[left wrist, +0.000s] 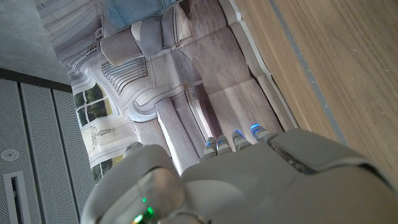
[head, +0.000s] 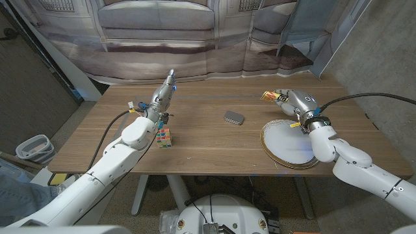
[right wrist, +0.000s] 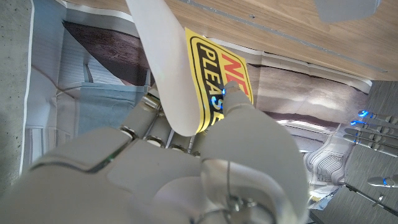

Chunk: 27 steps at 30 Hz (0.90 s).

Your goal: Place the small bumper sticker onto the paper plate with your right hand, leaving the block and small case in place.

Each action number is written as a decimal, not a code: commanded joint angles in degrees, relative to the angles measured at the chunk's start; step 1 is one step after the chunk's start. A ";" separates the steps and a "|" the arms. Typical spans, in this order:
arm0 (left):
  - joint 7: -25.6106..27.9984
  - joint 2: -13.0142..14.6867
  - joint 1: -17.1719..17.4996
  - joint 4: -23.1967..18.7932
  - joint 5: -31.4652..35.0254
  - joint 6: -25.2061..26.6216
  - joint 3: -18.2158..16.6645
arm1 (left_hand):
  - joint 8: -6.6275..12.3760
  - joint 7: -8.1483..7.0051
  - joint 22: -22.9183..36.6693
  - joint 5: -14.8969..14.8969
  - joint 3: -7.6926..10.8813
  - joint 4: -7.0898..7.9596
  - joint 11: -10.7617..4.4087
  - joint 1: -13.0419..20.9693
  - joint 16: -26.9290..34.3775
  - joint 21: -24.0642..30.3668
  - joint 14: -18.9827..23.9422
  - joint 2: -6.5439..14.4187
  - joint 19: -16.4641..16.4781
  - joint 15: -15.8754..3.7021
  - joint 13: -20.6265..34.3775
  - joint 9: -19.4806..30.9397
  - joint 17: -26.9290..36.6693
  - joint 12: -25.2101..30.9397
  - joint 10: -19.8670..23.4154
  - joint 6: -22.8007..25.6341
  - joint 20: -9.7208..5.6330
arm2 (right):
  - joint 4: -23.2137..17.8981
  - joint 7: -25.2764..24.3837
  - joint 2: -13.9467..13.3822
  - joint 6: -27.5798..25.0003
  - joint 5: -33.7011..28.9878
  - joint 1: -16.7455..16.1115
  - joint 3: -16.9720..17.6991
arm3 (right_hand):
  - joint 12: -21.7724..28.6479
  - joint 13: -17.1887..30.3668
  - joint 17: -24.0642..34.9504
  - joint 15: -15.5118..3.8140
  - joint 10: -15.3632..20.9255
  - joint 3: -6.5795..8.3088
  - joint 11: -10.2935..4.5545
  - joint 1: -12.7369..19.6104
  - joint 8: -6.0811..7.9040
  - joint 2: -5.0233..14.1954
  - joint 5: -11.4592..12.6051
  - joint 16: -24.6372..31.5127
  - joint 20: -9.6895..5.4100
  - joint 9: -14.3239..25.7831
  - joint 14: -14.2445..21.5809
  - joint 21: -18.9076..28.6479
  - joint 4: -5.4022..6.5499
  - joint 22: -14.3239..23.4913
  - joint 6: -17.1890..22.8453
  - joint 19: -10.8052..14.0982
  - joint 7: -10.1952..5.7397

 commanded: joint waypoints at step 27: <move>0.21 -0.13 -0.21 -0.40 -0.15 1.28 0.54 | -0.17 0.12 0.15 -0.14 -0.76 0.12 -0.02 0.54 0.31 0.41 -6.07 0.27 -10.76 0.50 0.21 0.22 0.15 0.41 -4.20 0.15 0.05 | -3.61 -3.80 -0.63 3.34 -2.90 -9.12 5.85 | -0.25 0.30 0.06 -6.01 1.19 0.34 -0.32 0.13 -0.18 0.31 -0.23 -0.27 -2.92 0.12 -0.05 -0.99 0.30 0.11 1.43 -1.61 -0.41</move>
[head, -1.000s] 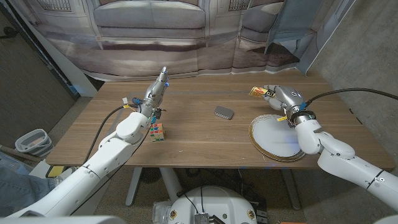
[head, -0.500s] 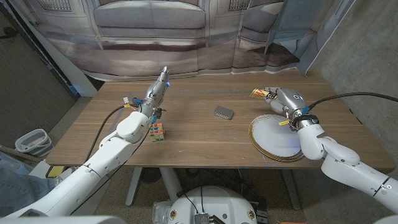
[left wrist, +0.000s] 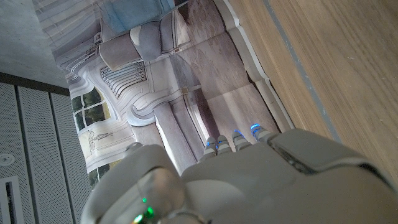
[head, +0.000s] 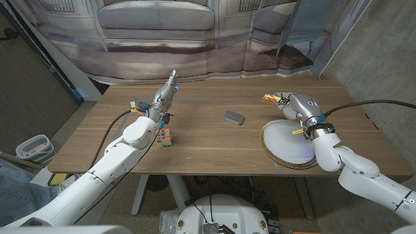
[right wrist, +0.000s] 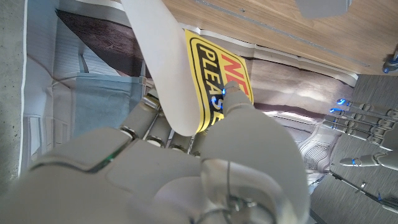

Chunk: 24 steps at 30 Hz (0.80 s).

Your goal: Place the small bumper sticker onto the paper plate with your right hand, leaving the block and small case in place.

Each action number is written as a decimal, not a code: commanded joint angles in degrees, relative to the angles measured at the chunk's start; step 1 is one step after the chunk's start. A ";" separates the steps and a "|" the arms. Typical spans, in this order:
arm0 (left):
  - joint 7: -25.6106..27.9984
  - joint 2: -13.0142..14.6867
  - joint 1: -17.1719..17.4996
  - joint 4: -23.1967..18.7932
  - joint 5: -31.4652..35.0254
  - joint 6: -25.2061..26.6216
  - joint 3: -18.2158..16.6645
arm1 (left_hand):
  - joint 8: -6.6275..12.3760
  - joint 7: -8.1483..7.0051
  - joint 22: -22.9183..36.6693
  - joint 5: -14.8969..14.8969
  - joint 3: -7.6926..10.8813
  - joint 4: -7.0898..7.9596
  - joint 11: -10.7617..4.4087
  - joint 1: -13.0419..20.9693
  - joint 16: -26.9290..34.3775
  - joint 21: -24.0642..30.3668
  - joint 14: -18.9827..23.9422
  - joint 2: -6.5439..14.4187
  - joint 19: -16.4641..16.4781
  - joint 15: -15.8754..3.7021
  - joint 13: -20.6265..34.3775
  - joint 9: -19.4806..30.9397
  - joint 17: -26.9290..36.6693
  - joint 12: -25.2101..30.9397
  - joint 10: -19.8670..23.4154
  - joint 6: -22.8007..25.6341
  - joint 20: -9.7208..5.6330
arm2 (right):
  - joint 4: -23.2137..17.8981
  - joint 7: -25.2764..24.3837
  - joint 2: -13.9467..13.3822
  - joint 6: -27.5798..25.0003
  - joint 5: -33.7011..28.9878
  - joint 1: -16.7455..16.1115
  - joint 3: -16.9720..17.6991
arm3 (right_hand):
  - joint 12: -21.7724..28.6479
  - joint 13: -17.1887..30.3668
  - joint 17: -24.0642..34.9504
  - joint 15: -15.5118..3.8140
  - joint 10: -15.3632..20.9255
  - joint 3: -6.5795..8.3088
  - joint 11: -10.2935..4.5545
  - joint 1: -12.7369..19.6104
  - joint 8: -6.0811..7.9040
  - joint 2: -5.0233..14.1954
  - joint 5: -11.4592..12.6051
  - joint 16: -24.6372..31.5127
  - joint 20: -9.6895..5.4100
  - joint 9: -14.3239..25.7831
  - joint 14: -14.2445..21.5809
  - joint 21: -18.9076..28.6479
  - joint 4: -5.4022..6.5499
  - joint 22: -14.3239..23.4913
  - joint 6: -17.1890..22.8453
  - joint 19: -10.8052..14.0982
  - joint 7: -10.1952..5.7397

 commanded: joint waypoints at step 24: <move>1.22 0.00 0.08 -0.94 0.84 0.76 0.01 | -0.16 0.30 0.39 -0.15 -1.18 0.06 -0.56 0.79 0.80 1.17 -3.94 0.33 -8.41 -0.19 0.17 0.21 0.29 0.63 -3.25 0.24 -0.52 | -1.91 -1.92 0.77 2.85 -1.55 -6.58 5.62 | -0.45 0.32 0.00 -6.00 0.91 0.56 -0.26 0.44 -0.33 0.36 0.01 -0.19 -2.97 0.12 -0.01 -0.49 0.08 0.07 0.95 -0.59 -0.26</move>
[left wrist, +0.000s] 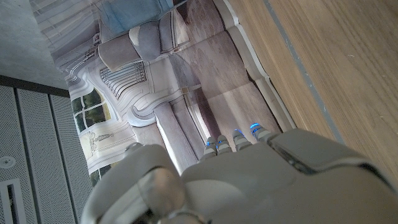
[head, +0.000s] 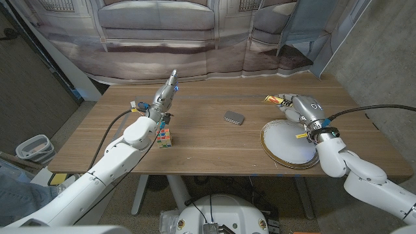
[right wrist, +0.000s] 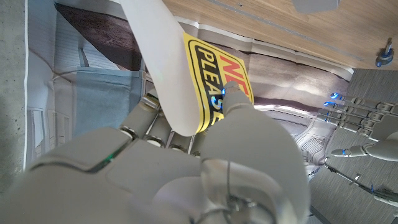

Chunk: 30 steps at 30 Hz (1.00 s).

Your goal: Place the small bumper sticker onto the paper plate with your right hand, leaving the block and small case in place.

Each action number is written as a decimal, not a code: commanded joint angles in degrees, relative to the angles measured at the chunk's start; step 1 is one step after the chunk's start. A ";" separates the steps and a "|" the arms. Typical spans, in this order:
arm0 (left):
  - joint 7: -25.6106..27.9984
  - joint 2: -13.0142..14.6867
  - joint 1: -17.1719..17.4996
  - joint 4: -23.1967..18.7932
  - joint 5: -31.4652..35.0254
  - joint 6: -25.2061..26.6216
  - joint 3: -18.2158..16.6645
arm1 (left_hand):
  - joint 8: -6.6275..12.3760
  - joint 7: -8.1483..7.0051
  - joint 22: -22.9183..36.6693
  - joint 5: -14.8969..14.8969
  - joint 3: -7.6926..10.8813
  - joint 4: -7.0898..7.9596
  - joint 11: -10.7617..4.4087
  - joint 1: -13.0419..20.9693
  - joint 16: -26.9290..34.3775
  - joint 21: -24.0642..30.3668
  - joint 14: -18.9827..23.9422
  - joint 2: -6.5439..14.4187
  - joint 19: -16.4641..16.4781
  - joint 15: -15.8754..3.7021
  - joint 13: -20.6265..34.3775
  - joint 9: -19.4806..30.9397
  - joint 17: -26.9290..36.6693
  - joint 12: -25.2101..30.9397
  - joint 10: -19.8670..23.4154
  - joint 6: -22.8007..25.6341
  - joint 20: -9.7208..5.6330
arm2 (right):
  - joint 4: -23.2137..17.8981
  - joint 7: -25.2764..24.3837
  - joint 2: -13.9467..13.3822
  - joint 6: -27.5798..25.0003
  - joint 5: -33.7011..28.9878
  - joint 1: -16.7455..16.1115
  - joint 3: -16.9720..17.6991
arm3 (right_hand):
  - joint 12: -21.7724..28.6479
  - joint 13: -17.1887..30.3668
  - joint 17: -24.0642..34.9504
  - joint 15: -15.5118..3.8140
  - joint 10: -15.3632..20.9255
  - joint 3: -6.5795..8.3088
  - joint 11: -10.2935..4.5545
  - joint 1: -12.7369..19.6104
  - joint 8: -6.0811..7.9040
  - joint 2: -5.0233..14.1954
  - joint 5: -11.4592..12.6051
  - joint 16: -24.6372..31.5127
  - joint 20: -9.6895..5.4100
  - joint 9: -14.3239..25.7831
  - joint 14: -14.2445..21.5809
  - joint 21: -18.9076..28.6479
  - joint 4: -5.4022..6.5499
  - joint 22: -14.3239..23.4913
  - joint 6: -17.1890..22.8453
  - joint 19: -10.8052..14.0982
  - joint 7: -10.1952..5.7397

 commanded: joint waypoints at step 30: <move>-0.39 -0.84 -2.62 -0.06 1.12 2.15 1.87 | -0.17 -0.01 0.13 -0.15 -0.65 -0.05 -0.19 0.69 -0.26 -0.31 -4.04 0.17 -8.76 -0.42 0.16 0.21 0.31 0.25 -3.40 -0.02 -0.47 | -3.30 -0.18 0.68 0.75 -4.07 -9.74 7.55 | -0.36 0.34 0.11 -6.20 0.88 0.83 -0.09 0.75 -0.25 0.48 0.03 -0.27 -3.37 0.12 0.08 -0.33 -0.09 0.04 1.22 -0.55 -0.06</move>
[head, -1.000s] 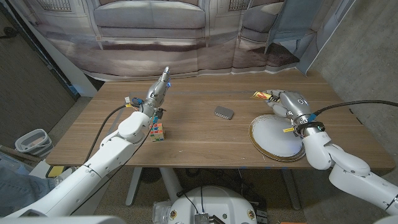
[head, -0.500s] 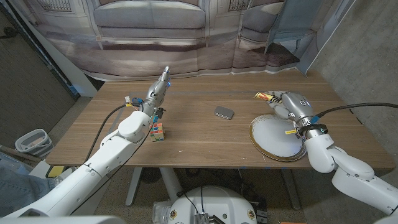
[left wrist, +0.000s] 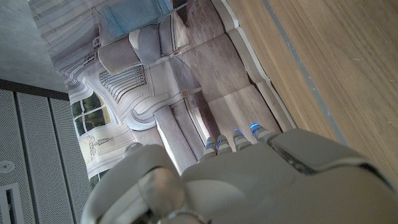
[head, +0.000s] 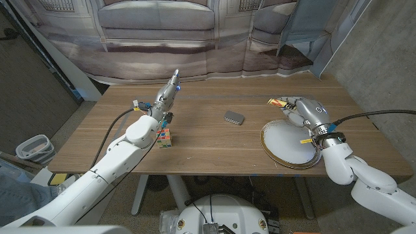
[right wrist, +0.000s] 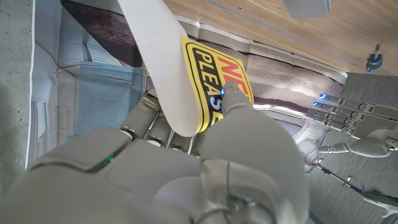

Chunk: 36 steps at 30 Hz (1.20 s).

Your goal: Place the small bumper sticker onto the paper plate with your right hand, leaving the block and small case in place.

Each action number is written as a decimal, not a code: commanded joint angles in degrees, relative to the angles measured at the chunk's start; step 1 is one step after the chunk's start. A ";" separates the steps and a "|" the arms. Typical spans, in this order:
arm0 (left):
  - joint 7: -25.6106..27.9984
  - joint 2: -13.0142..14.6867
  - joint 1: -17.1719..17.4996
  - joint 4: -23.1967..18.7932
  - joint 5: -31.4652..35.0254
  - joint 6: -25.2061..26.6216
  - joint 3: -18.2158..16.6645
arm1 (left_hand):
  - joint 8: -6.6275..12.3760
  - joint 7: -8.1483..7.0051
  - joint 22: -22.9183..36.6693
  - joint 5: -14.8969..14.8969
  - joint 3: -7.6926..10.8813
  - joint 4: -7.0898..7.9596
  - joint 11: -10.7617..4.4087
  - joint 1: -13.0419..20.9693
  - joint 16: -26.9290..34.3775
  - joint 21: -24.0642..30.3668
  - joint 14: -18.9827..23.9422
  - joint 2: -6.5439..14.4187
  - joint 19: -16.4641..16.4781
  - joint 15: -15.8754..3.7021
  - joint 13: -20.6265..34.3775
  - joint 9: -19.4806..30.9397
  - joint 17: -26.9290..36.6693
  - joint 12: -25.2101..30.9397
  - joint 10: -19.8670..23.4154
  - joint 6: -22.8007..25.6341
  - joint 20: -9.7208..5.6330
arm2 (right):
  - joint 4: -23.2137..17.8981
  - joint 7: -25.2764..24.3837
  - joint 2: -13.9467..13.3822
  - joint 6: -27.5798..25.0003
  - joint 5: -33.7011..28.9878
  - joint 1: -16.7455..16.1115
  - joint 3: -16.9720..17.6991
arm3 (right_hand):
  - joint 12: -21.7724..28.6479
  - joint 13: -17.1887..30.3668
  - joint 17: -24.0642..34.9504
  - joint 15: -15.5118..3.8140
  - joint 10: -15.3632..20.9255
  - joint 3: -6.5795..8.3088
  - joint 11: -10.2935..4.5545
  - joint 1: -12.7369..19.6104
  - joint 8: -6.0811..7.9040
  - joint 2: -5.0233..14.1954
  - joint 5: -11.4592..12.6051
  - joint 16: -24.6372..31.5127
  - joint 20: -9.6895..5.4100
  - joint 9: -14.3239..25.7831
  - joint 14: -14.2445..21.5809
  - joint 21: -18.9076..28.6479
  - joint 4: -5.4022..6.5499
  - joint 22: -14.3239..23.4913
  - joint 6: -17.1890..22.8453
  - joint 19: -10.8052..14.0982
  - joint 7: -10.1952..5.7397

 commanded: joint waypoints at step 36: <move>-1.09 -0.42 -2.49 0.77 0.38 1.63 1.01 | -0.32 -0.23 0.16 -0.14 -0.58 0.22 -0.05 0.96 -0.43 -0.16 -4.31 0.34 -9.01 -0.46 0.17 0.24 0.31 0.13 -3.58 -0.67 -0.39 | -1.36 0.47 5.41 1.35 -3.90 -8.80 5.47 | -0.29 0.35 0.08 -6.17 0.48 0.83 -0.20 0.69 -0.24 0.29 -0.03 -0.10 -3.16 0.12 0.20 -0.36 -0.05 0.17 0.89 -0.54 -0.05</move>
